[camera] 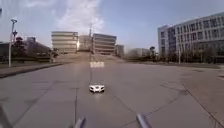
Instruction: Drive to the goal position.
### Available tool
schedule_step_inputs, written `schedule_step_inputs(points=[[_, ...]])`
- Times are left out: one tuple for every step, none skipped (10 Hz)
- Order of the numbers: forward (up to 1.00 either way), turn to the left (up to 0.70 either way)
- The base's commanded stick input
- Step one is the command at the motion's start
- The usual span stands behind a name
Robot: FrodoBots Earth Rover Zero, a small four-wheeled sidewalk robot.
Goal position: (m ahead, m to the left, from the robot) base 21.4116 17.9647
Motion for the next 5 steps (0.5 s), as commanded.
schedule_step_inputs(points=[[0.7, 0.14], [0.7, 0.14], [0.7, 0.14], [0.7, 0.14], [0.7, 0.14]])
